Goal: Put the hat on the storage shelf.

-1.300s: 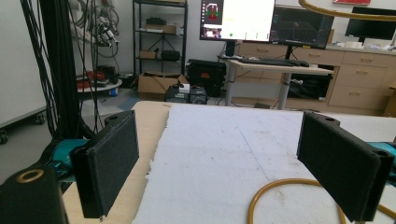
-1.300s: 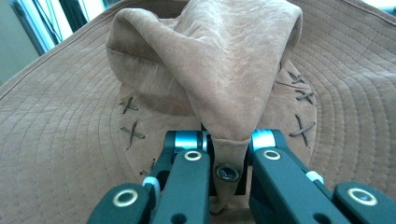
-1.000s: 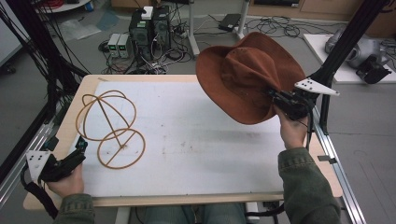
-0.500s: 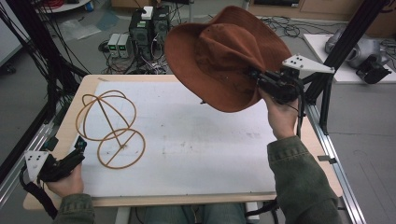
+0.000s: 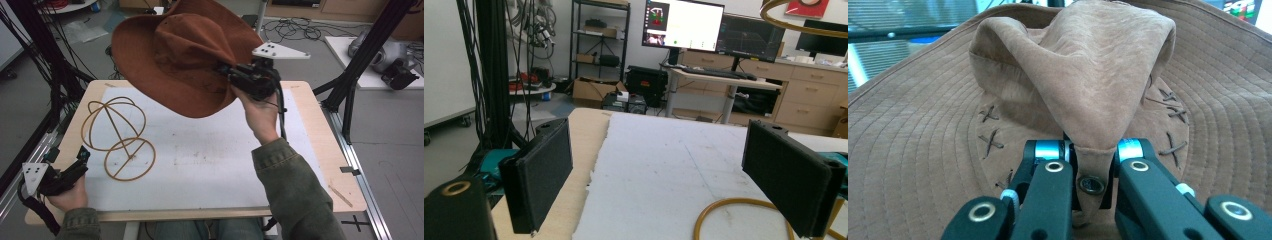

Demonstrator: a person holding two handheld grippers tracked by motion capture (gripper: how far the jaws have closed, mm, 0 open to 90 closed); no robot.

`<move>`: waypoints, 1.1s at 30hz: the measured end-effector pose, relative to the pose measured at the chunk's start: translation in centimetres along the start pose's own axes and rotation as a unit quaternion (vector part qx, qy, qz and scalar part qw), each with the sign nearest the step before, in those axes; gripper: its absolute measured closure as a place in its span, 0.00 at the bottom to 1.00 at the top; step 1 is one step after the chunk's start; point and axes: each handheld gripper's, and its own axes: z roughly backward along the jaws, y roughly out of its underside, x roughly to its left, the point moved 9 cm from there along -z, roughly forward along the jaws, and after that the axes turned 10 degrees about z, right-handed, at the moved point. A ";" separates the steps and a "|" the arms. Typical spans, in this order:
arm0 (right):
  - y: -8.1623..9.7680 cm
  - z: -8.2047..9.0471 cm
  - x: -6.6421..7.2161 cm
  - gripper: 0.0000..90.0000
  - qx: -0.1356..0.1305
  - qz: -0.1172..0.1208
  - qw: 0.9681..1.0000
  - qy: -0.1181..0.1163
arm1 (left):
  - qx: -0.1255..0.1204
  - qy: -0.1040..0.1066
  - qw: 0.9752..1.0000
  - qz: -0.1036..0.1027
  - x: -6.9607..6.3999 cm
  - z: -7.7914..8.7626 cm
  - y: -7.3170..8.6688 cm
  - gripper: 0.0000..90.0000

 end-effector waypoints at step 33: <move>1.5 -12.1 15.0 1.00 0.049 0.020 0.986 -0.159 | 0.000 -0.002 1.000 0.002 0.3 0.4 -0.1 0.14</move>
